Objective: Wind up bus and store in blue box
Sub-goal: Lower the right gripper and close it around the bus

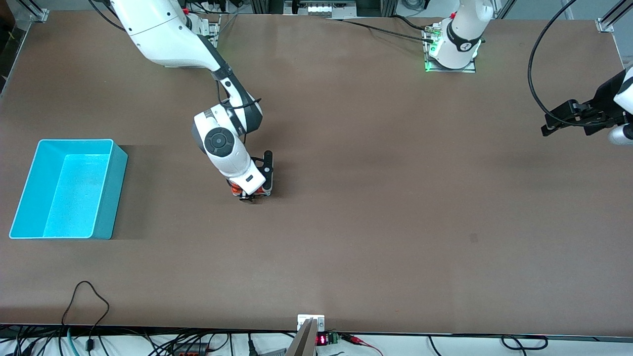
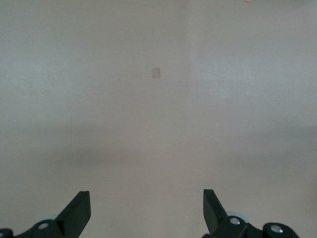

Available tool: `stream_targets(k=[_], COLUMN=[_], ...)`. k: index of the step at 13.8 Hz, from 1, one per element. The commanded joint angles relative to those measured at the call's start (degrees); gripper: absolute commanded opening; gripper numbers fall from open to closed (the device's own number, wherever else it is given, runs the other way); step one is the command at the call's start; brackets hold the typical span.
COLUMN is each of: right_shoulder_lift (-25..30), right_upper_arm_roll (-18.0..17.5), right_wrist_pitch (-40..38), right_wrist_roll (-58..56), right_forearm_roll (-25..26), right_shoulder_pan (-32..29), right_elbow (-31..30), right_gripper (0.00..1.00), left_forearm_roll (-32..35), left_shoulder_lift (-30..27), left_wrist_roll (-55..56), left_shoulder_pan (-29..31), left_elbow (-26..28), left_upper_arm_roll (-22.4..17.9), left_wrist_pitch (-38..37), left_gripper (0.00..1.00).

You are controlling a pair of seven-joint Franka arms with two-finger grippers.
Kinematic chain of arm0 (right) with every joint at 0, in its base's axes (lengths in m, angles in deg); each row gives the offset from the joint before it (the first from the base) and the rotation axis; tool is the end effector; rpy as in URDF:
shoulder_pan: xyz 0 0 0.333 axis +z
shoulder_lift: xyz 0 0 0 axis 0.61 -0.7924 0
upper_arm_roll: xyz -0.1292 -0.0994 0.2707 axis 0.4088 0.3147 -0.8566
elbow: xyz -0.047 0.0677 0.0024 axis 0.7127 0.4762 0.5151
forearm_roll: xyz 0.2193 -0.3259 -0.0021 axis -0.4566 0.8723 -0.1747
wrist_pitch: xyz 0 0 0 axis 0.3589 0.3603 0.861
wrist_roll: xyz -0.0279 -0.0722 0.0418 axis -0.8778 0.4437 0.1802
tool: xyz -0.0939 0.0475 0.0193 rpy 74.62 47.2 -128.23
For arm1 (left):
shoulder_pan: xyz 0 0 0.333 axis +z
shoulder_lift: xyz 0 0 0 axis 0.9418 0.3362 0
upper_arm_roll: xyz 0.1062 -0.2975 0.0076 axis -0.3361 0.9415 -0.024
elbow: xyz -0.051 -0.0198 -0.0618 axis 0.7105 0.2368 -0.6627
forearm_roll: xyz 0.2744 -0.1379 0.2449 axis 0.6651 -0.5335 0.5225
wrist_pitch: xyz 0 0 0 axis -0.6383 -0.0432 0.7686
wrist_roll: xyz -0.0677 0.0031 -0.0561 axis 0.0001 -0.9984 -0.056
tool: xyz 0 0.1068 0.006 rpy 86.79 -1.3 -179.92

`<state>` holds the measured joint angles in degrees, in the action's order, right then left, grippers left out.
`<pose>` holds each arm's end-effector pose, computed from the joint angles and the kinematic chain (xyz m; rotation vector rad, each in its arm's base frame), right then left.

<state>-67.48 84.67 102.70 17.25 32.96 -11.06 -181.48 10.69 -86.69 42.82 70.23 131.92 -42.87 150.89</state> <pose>0.5699 0.3093 0.1845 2.1872 2.2199 0.0441 0.5665 0.0071 0.6115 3.0951 0.0849 -0.0092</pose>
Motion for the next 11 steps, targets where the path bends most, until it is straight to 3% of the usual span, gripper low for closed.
stream_targets(k=[1, 5, 9, 11], right_shoulder_lift=[-0.4, 0.04, 3.19, 4.86], right_upper_arm_roll=[0.02, 0.02, 3.17, 7.82], right_wrist_pitch=[0.5, -0.63, -22.03, -28.04], right_wrist_roll=[0.39, 2.93, 8.3, 8.66], right_forearm_roll=[-0.09, -0.36, -0.09, -0.27], right_shoulder_pan=[-0.77, -0.95, -2.44, -2.35], right_elbow=[0.89, 2.81, 12.82, 16.17], right_gripper=[0.0, 0.0, 0.0, 0.0], left_forearm_roll=[-0.35, -0.35, -0.35, -0.35], left_shoulder_lift=[-0.7, -0.7, -0.7, -0.7], left_wrist_roll=[-1.15, -1.06, -1.06, -1.06], left_shoulder_pan=[-0.05, -0.05, -0.14, -0.05], left_elbow=[1.19, 1.28, 1.28, 1.28], left_upper_arm_roll=[0.03, 0.03, 0.03, 0.03], left_wrist_pitch=[0.81, 0.72, 0.72, 0.72], left_gripper=[1.0, 1.0, 1.0, 1.0])
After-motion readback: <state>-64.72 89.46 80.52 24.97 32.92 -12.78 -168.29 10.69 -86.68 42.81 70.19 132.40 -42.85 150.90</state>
